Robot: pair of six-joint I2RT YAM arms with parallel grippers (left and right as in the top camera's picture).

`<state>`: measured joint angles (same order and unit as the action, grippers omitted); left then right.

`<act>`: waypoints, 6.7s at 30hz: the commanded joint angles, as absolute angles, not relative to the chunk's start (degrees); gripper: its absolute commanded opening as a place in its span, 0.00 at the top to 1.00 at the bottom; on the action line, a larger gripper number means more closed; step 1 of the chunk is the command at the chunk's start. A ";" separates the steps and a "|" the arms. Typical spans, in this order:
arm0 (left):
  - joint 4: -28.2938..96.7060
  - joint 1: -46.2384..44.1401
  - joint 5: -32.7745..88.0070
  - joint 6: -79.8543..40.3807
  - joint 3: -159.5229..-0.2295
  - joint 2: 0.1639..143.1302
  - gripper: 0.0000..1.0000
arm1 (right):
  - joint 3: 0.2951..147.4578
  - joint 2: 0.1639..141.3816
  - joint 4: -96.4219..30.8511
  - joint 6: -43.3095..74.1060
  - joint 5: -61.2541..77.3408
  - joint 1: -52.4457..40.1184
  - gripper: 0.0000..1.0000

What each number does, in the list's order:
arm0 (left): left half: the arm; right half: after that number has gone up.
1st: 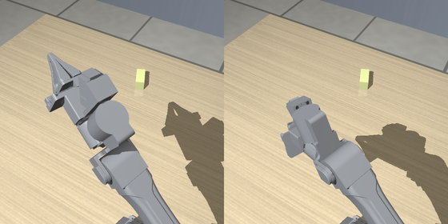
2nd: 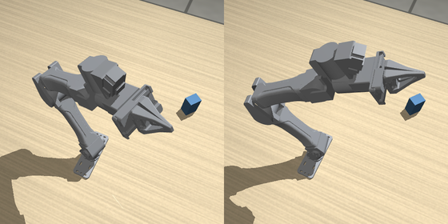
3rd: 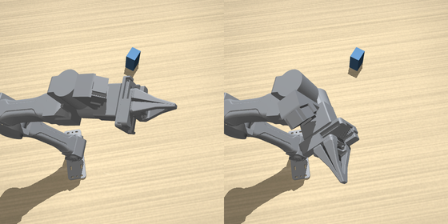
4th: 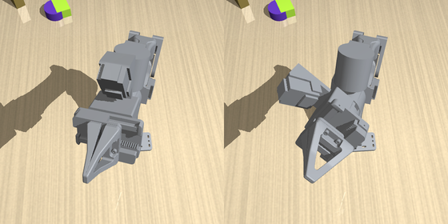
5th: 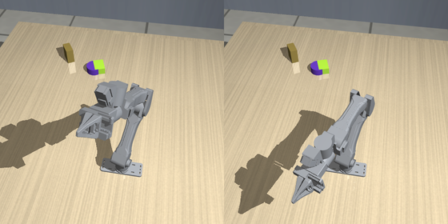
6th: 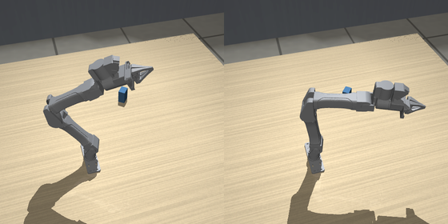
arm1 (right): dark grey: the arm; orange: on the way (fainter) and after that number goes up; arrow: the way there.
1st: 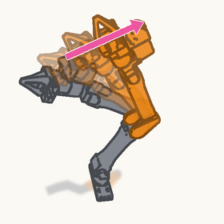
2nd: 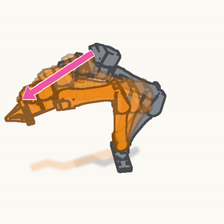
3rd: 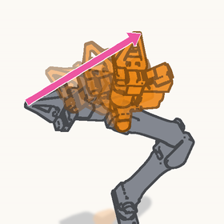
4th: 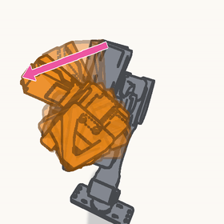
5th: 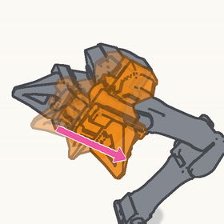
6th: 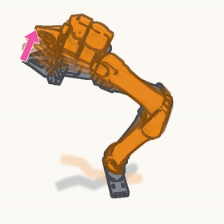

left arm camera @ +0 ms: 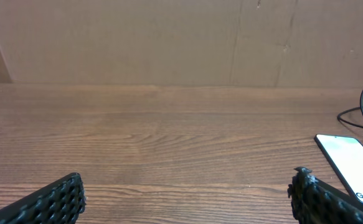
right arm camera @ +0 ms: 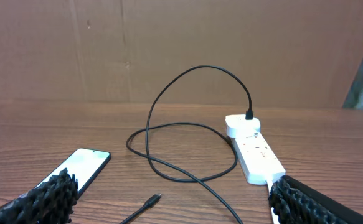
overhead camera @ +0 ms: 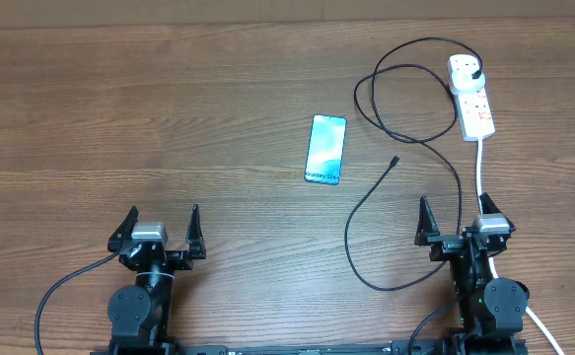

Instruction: Plug charger to phone and switch on socket

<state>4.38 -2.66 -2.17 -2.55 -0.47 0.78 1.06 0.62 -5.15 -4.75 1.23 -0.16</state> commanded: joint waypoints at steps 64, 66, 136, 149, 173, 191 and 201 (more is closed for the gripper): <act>-30.61 -3.03 18.52 -26.63 -2.52 0.25 0.00 | 0.45 0.23 -4.84 -4.97 0.95 -0.58 0.00; -30.30 -3.03 16.03 -26.26 -5.74 0.30 0.00 | 0.47 0.21 -4.84 -4.97 0.95 -0.58 0.00; 90.13 -3.03 10.15 -16.95 -93.93 92.90 0.00 | 99.35 61.01 -65.19 -7.60 36.14 -0.75 0.00; 88.12 -3.03 10.15 -16.95 -93.93 92.90 0.00 | 108.60 90.26 -90.24 -6.94 60.07 -0.99 0.00; 75.79 -7.94 32.21 -9.93 -93.91 93.12 0.00 | 108.44 97.51 -81.21 15.22 15.68 4.84 0.00; 56.42 -33.80 -6.92 -26.55 -98.63 110.96 0.00 | 108.44 97.54 -79.77 15.22 8.58 19.79 0.00; 41.54 -40.10 -15.62 -30.50 -98.63 118.30 0.00 | 108.42 97.54 -79.79 15.22 8.58 19.79 0.00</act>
<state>44.47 -39.00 -10.33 -28.56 -96.92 115.13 107.02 97.36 -80.09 15.00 8.97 19.84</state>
